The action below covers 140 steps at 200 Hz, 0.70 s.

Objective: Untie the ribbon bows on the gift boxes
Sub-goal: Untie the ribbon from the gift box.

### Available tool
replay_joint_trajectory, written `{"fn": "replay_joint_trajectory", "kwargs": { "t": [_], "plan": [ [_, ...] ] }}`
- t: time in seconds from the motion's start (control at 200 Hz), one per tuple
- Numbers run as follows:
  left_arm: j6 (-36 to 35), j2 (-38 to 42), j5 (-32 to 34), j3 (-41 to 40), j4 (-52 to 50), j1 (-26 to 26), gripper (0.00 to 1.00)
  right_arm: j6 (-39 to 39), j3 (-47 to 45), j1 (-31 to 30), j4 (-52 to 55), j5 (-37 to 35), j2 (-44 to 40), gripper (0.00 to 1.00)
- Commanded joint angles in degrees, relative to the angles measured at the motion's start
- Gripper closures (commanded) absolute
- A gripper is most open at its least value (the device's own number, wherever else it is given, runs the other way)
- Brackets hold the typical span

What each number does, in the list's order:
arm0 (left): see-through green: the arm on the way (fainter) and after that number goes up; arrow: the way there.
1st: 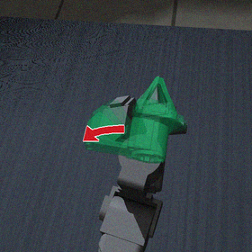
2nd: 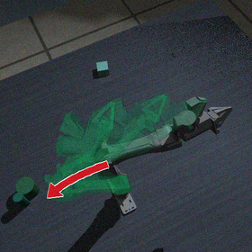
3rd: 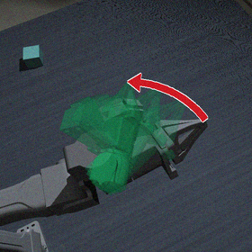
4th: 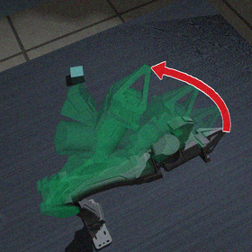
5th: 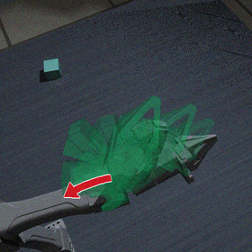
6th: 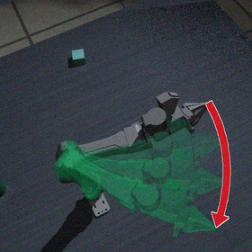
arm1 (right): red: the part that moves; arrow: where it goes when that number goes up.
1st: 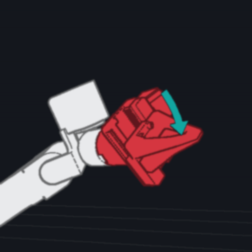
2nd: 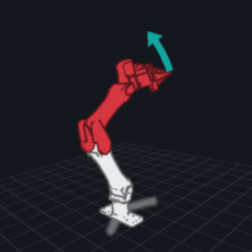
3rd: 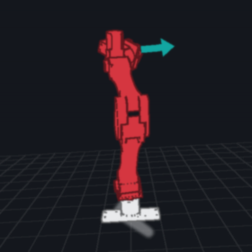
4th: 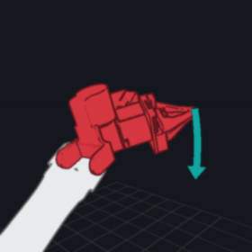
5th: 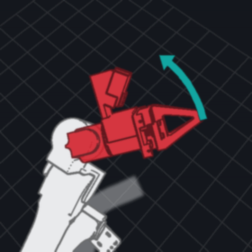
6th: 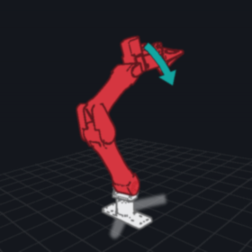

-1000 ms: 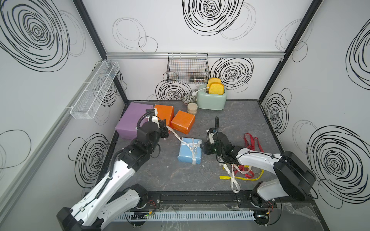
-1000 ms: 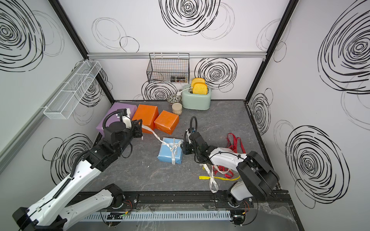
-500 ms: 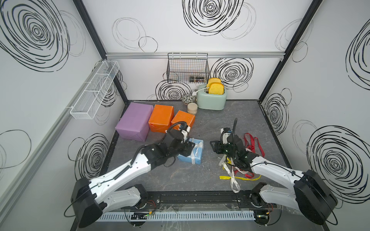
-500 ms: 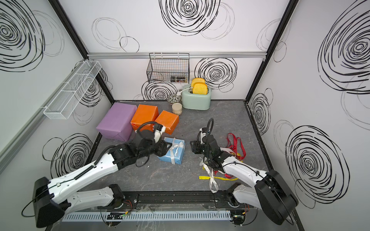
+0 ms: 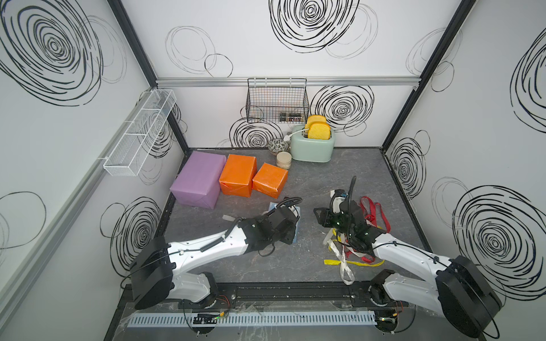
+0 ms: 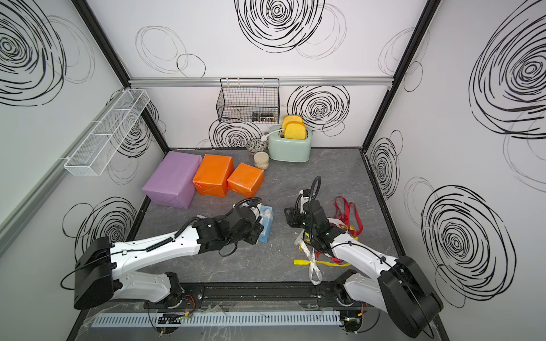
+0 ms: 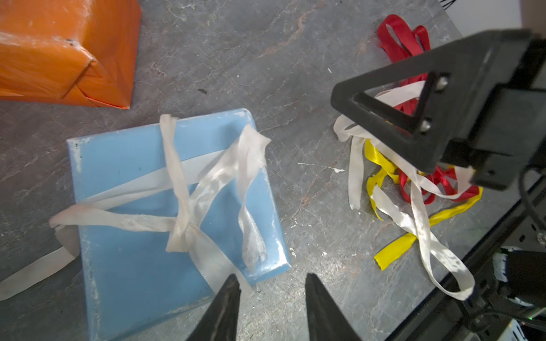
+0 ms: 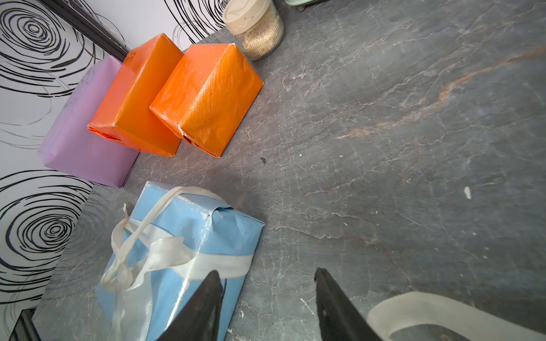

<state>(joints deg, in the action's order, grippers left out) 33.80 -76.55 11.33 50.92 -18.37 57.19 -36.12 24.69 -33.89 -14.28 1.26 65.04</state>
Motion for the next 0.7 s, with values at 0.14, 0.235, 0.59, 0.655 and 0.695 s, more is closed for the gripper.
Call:
{"fn": "replay_joint_trajectory", "kwargs": {
  "t": [0.14, 0.235, 0.59, 0.655, 0.695],
  "plan": [
    [3.8, -1.8, 5.9, -1.6, 2.1, -1.4, 0.55, -0.6, -0.2, 0.2, -1.7, 0.8, -0.2, 0.48],
    [4.6, -1.9, 4.5, -3.0, 4.3, -1.6, 0.54, -0.6, -0.1, 0.2, -1.8, 0.9, 0.0, 0.48],
    [2.8, -6.4, 6.7, -1.9, 4.2, -1.8, 0.57, -0.5, -0.2, 0.2, -1.7, 0.9, 0.0, 0.48],
    [2.3, -7.4, 8.0, -1.4, 3.6, -1.8, 0.62, -0.4, -0.1, 0.2, -1.4, 0.7, 0.0, 0.48],
    [1.9, -7.6, 8.6, -1.3, 3.5, -1.7, 0.66, -0.4, -0.1, 0.2, -1.2, 0.4, -0.2, 0.48]
  ]
}}
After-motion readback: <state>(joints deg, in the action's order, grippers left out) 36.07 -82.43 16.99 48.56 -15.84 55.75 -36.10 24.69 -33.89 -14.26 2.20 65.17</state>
